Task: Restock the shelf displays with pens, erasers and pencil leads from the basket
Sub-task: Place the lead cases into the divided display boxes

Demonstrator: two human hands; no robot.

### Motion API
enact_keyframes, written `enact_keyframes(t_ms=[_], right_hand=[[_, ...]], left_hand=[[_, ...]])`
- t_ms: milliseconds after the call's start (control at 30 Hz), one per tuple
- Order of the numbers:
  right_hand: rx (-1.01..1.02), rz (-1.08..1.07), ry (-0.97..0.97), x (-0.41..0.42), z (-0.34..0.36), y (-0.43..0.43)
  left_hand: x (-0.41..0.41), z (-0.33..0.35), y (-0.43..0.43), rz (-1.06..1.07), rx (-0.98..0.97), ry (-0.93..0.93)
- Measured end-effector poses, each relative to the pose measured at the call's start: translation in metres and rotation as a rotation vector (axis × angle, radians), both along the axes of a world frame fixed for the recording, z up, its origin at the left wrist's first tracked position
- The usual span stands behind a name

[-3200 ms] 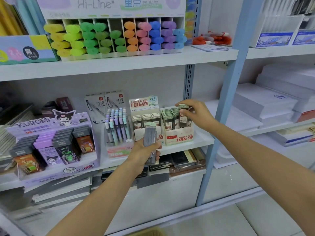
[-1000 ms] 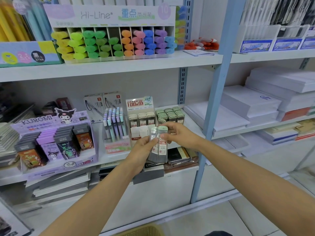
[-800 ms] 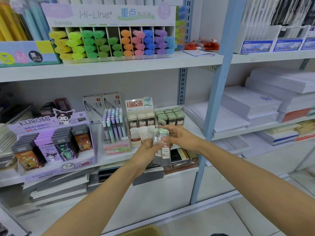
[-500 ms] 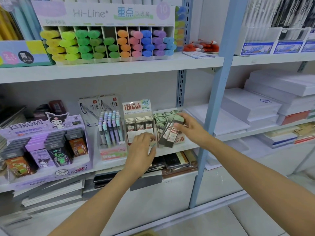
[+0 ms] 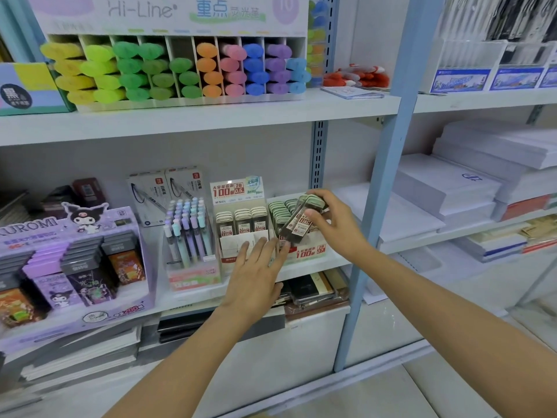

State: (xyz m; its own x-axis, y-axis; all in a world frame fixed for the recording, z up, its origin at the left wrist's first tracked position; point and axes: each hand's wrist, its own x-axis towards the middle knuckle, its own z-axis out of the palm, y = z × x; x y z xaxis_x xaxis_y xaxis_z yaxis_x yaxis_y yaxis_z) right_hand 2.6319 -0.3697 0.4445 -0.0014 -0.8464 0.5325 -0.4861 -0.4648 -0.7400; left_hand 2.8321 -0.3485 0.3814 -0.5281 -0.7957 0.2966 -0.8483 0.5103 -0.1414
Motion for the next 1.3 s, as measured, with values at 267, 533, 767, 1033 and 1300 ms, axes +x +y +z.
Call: enact_keyframes(t_ms=[267,533,767,1033,1300], right_hand=[[-0.034,0.027,0.069,0.005,0.003,-0.010],[0.122,0.129,0.300,0.002,0.007,-0.022],[0.100,0.149,0.169,0.002,0.012,-0.017],[0.053,0.209,0.011,0.003,0.020,-0.011],[0.060,0.062,0.163,0.010,-0.011,-0.013]], left_hand=[[0.002,0.000,-0.003,-0.008,0.001,0.056],[0.007,0.002,-0.005,-0.041,-0.016,0.057],[0.006,0.003,-0.005,-0.038,-0.018,0.071],[0.008,0.002,-0.005,-0.044,-0.018,0.070],[0.006,0.001,-0.005,-0.038,-0.031,0.070]])
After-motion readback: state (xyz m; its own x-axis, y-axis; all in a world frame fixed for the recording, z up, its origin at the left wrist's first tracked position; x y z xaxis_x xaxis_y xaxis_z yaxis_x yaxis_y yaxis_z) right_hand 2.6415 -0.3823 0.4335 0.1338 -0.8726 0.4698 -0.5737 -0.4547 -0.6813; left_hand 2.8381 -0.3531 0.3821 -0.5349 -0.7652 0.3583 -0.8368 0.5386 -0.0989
